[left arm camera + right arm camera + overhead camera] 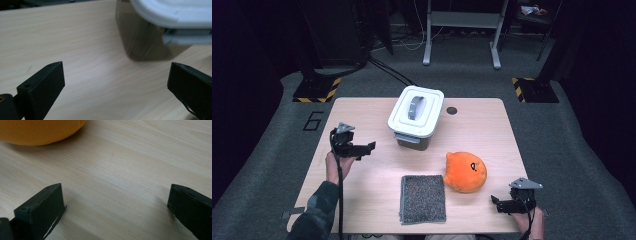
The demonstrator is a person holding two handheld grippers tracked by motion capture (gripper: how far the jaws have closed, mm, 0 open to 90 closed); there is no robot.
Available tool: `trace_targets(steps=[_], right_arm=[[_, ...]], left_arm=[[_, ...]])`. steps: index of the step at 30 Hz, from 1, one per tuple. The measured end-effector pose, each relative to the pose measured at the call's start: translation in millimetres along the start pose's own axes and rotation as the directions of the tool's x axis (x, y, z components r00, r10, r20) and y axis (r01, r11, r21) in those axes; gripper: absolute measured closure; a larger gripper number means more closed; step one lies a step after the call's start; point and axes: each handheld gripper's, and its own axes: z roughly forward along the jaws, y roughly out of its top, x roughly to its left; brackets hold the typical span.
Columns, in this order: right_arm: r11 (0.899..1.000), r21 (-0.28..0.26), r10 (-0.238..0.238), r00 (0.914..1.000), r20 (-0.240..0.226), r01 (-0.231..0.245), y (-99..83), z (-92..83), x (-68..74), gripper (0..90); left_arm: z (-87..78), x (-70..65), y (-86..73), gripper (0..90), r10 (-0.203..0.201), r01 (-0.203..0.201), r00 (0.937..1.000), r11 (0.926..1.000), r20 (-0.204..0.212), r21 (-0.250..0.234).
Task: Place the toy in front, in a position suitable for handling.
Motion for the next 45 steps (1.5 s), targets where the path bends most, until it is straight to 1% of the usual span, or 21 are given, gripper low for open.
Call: trace_targets(steps=[3,4,6,10,11,14,16,17,20,23,26,28,29,30,33,34,35,37,39,40,45], right_arm=[[1.000,-0.003,-0.009,0.9999,-0.006,0.009,0.2,0.4,-0.1,0.0],[1.000,0.005,0.003,1.0000,-0.009,-0.002,0.4,0.2,-0.5,0.0],[1.000,0.000,-0.008,0.9999,-0.010,0.008,0.8,1.2,-1.8,0.0],[1.000,0.000,-0.012,0.9998,-0.013,0.012,0.9,1.3,-2.6,0.0],[1.000,0.000,-0.013,0.9998,-0.012,0.013,1.0,1.3,-3.2,0.0],[1.000,-0.002,-0.005,0.9999,-0.009,0.005,1.1,1.6,-3.2,0.0],[1.000,-0.002,-0.003,1.0000,-0.008,0.003,1.1,1.6,-3.2,0.0],[1.000,0.001,-0.004,1.0000,-0.009,0.004,1.2,1.4,-3.2,0.0],[1.000,0.006,0.001,1.0000,-0.008,-0.001,1.4,1.3,-3.0,0.0],[1.000,0.008,0.000,1.0000,-0.008,0.000,1.4,1.2,-3.2,0.1],[1.000,0.001,-0.004,1.0000,-0.004,0.004,1.2,1.4,-3.6,0.5],[1.000,-0.001,-0.001,1.0000,-0.004,0.001,1.1,1.5,-3.5,0.6],[1.000,0.000,0.003,1.0000,-0.004,-0.003,1.1,1.4,-3.2,0.6],[1.000,-0.001,-0.002,1.0000,-0.003,0.002,1.2,1.4,-3.5,0.7],[1.000,-0.007,0.000,1.0000,-0.004,0.000,1.0,1.4,-3.3,1.3],[1.000,-0.005,0.000,1.0000,-0.006,0.000,1.1,1.1,-3.4,1.4],[1.000,-0.004,-0.002,1.0000,-0.006,0.002,1.0,1.1,-3.6,1.4],[1.000,-0.005,0.000,1.0000,-0.006,0.000,1.1,1.1,-3.4,1.4],[1.000,0.002,-0.001,1.0000,-0.005,0.001,1.3,1.0,-3.5,1.5],[1.000,-0.011,0.012,0.9999,0.002,-0.012,1.3,1.8,-2.6,1.6],[1.000,-0.010,0.012,0.9999,0.001,-0.012,1.3,1.6,-2.7,1.7]], left_arm=[[10.6,-12.6,20.9,1.2,0.019,-0.019,0.9997,0.9997,0.011,-0.015],[14.3,-17.2,27.1,1.4,0.026,-0.026,0.9996,0.9996,0.014,-0.013],[21.8,-25.8,39.0,1.7,0.051,-0.051,0.9983,0.9987,0.028,-0.007],[35.0,-37.8,54.2,2.2,0.052,-0.052,0.9971,0.9986,0.055,-0.002],[40.0,-43.2,58.2,2.6,0.048,-0.047,0.9973,0.9988,0.056,-0.014],[49.5,-51.3,68.7,4.4,0.078,-0.077,0.9947,0.9969,0.067,-0.014],[56.2,-58.8,75.7,6.0,0.076,-0.075,0.9941,0.9971,0.077,-0.016],[59.3,-62.9,79.8,7.0,0.083,-0.080,0.9933,0.9963,0.081,-0.029],[67.4,-71.6,88.9,12.7,0.094,-0.091,0.9912,0.9953,0.094,-0.034],[77.9,-81.1,97.4,14.9,0.104,-0.102,0.9895,0.9946,0.101,-0.020],[88.8,-88.1,103.1,19.6,0.120,-0.121,0.9876,0.9926,0.101,0.002],[96.2,-90.0,105.4,26.3,0.137,-0.140,0.9872,0.9896,0.082,0.033],[99.4,-90.4,105.8,29.1,0.121,-0.124,0.9896,0.9916,0.079,0.038],[102.4,-89.9,106.2,31.9,0.129,-0.132,0.9889,0.9900,0.075,0.048],[106.8,-89.1,105.8,42.2,0.133,-0.137,0.9886,0.9888,0.070,0.058],[107.9,-88.8,105.2,47.5,0.133,-0.137,0.9888,0.9892,0.068,0.053],[108.3,-89.1,105.1,48.6,0.129,-0.133,0.9889,0.9902,0.074,0.044],[109.0,-92.7,104.7,58.4,0.141,-0.144,0.9874,0.9887,0.072,0.042],[109.6,-94.4,103.7,60.2,0.150,-0.153,0.9865,0.9872,0.066,0.045],[110.0,-94.3,103.3,60.5,0.137,-0.139,0.9883,0.9895,0.068,0.038],[107.4,-91.5,102.8,61.5,0.148,-0.153,0.9860,0.9867,0.076,0.057]])
